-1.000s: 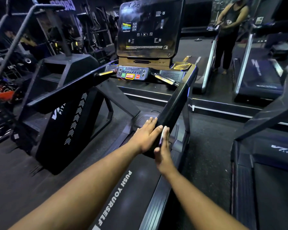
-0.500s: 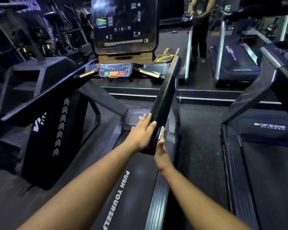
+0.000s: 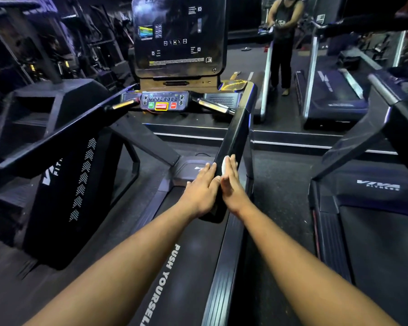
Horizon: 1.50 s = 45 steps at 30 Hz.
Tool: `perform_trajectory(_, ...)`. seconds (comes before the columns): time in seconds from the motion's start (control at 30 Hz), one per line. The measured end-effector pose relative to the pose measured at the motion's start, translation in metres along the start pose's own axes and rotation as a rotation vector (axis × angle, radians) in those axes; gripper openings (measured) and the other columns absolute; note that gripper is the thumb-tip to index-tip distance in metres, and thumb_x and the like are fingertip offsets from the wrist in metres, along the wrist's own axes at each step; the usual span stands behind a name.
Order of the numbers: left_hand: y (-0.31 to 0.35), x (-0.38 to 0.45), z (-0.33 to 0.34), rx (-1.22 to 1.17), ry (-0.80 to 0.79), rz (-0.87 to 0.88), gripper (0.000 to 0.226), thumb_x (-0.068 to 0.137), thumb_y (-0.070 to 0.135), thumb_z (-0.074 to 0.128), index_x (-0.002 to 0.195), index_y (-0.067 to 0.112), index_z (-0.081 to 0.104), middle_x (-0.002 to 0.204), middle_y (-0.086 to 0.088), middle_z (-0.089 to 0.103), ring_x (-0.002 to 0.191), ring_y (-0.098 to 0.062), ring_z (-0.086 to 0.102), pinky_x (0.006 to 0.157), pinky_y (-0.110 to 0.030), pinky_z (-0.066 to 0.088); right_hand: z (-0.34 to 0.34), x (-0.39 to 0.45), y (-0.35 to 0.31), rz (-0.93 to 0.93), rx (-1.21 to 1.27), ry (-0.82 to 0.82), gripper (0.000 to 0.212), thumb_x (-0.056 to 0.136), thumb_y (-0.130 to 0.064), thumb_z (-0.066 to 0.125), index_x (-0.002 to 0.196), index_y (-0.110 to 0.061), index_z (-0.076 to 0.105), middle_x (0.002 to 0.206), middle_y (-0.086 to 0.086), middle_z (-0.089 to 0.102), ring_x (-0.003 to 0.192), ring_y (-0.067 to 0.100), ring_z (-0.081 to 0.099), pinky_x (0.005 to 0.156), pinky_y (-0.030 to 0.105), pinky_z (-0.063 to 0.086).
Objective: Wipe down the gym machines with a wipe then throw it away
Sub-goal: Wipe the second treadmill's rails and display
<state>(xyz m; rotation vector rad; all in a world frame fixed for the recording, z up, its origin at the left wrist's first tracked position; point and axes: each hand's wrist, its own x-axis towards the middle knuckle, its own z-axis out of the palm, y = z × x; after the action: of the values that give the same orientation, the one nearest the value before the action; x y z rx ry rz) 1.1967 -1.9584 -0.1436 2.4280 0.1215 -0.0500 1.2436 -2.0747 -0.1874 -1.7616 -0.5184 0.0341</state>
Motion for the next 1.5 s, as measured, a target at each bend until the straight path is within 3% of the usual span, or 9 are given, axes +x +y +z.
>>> perform_trajectory(0.1, 0.001, 0.0, -0.001, 0.048, -0.008, -0.014, 0.057, 0.11, 0.038, 0.028, 0.164, 0.029, 0.011, 0.172, 0.005, 0.001, 0.157, -0.01, -0.004, 0.126, -0.054, -0.003, -0.001, -0.003, 0.007, -0.056, -0.076, -0.067, 0.135, 0.062, -0.104, 0.011, 0.162, -0.014, 0.0, 0.167, -0.001, -0.018, 0.152, 0.011, -0.023, 0.126, 0.036, -0.008)
perform_trajectory(0.23, 0.004, 0.003, -0.003, 0.114, -0.012, -0.041, 0.058, 0.11, 0.033, 0.028, 0.164, 0.032, 0.01, 0.172, 0.007, 0.001, 0.157, -0.01, -0.004, 0.125, -0.058, -0.003, 0.005, -0.031, 0.028, -0.187, -0.129, -0.153, 0.121, 0.076, -0.094, 0.015, 0.161, -0.008, 0.002, 0.169, 0.004, -0.013, 0.154, 0.017, -0.02, 0.125, 0.029, -0.009)
perform_trajectory(0.5, 0.018, 0.017, -0.003, 0.251, -0.005, -0.075, 0.061, 0.108, 0.029, 0.03, 0.164, 0.033, 0.009, 0.171, 0.011, -0.004, 0.157, -0.007, -0.005, 0.126, -0.055, -0.003, -0.037, 0.053, 0.018, -0.084, -0.154, -0.188, 0.144, 0.054, -0.108, 0.01, 0.162, -0.013, 0.004, 0.169, 0.001, -0.014, 0.15, 0.011, -0.024, 0.121, 0.029, -0.015)
perform_trajectory(0.6, 0.019, 0.018, -0.002, 0.218, -0.013, -0.081, 0.06, 0.109, 0.027, 0.032, 0.164, 0.033, 0.009, 0.171, 0.011, -0.004, 0.157, -0.007, -0.004, 0.126, -0.054, -0.003, -0.028, 0.026, 0.028, -0.203, -0.183, -0.228, 0.127, 0.072, -0.099, 0.014, 0.161, -0.009, 0.004, 0.168, 0.004, -0.015, 0.153, 0.019, -0.024, 0.126, 0.042, -0.009)
perform_trajectory(0.8, 0.017, 0.017, -0.001, 0.211, 0.007, -0.066, 0.063, 0.105, 0.025, 0.033, 0.164, 0.031, 0.012, 0.171, 0.01, 0.0, 0.156, -0.006, -0.001, 0.127, -0.05, 0.002, -0.028, 0.009, 0.051, -0.372, -0.219, -0.284, 0.117, 0.081, -0.09, 0.018, 0.159, -0.006, -0.002, 0.168, 0.007, -0.015, 0.154, 0.025, -0.021, 0.126, 0.04, -0.01)
perform_trajectory(1.0, 0.02, 0.014, 0.001, 0.298, 0.057, -0.069, 0.059, 0.108, 0.023, 0.036, 0.164, 0.027, 0.017, 0.172, 0.009, 0.003, 0.156, -0.006, 0.001, 0.127, -0.044, 0.003, -0.026, 0.046, 0.043, -0.127, -0.061, -0.136, 0.121, 0.072, -0.099, 0.014, 0.158, -0.018, -0.013, 0.164, -0.002, -0.025, 0.152, 0.017, -0.024, 0.125, 0.052, -0.003)
perform_trajectory(1.17, 0.019, 0.015, -0.001, 0.305, 0.072, -0.057, 0.059, 0.107, 0.019, 0.036, 0.164, 0.024, 0.019, 0.172, 0.006, 0.005, 0.157, -0.007, 0.002, 0.125, -0.043, 0.005, -0.001, -0.026, 0.036, -0.246, 0.011, -0.19, 0.117, 0.082, -0.09, 0.012, 0.158, -0.005, -0.009, 0.166, 0.009, -0.021, 0.154, 0.022, -0.022, 0.124, 0.035, -0.013)
perform_trajectory(1.27, 0.018, 0.015, 0.0, 0.303, 0.054, -0.036, 0.059, 0.107, 0.019, 0.036, 0.163, 0.023, 0.019, 0.172, 0.004, 0.006, 0.157, -0.008, 0.003, 0.126, -0.043, 0.007, -0.004, -0.008, 0.042, -0.245, 0.017, -0.139, 0.115, 0.083, -0.09, 0.013, 0.158, -0.004, -0.007, 0.166, 0.009, -0.02, 0.154, 0.021, -0.02, 0.125, 0.036, -0.011)
perform_trajectory(1.5, 0.013, 0.018, 0.001, 0.303, 0.054, -0.031, 0.06, 0.106, 0.024, 0.036, 0.164, 0.025, 0.019, 0.172, 0.005, 0.008, 0.157, -0.011, 0.005, 0.127, -0.05, 0.01, 0.0, 0.015, 0.041, 0.088, 0.177, 0.002, 0.129, 0.065, -0.103, 0.016, 0.157, -0.017, -0.012, 0.166, 0.003, -0.018, 0.154, 0.016, -0.018, 0.127, 0.044, -0.003)
